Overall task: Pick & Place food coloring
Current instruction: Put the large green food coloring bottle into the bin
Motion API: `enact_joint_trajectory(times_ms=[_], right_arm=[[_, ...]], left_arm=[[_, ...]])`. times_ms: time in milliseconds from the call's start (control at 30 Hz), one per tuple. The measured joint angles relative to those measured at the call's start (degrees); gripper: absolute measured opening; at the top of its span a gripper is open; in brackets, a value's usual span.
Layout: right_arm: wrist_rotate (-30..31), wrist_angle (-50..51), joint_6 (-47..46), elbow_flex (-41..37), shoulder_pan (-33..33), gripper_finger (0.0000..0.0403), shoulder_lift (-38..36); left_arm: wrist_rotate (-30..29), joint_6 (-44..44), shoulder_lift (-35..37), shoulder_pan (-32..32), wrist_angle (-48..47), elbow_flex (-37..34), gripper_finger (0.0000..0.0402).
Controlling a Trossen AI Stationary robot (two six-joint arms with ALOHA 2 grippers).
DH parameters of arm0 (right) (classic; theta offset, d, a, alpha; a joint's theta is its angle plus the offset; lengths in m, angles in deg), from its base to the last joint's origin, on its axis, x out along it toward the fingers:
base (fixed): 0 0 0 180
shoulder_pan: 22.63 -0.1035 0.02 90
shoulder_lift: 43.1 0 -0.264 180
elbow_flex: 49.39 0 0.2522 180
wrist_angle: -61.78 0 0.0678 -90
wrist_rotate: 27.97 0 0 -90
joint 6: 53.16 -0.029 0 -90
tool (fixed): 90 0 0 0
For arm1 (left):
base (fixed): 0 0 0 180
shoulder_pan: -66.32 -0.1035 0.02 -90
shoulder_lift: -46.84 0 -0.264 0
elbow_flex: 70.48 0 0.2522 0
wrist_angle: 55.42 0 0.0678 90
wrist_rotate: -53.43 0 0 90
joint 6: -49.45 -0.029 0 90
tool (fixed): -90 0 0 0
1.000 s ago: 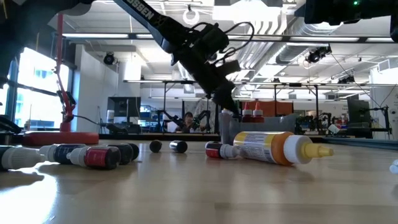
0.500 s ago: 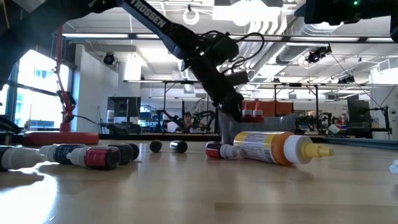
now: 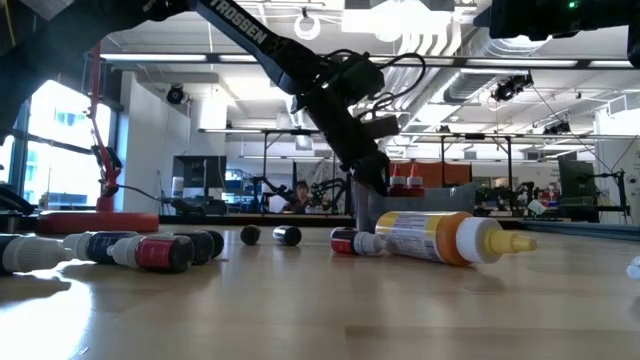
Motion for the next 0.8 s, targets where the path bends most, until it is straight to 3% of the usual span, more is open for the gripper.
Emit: enact_joint_trajectory(times_ms=[200, 800], right_arm=[[-0.02, 0.00, -0.07, 0.00, -0.02, 0.0216, 0.00], [-0.03, -0.02, 0.02, 0.00, 0.00, 0.0216, -0.02]], left_arm=[[-4.75, -1.31, -0.02, -0.04, 0.47, 0.00, 0.0000], [-2.77, -2.81, -0.09, 0.37, -5.38, -0.02, 0.0000]])
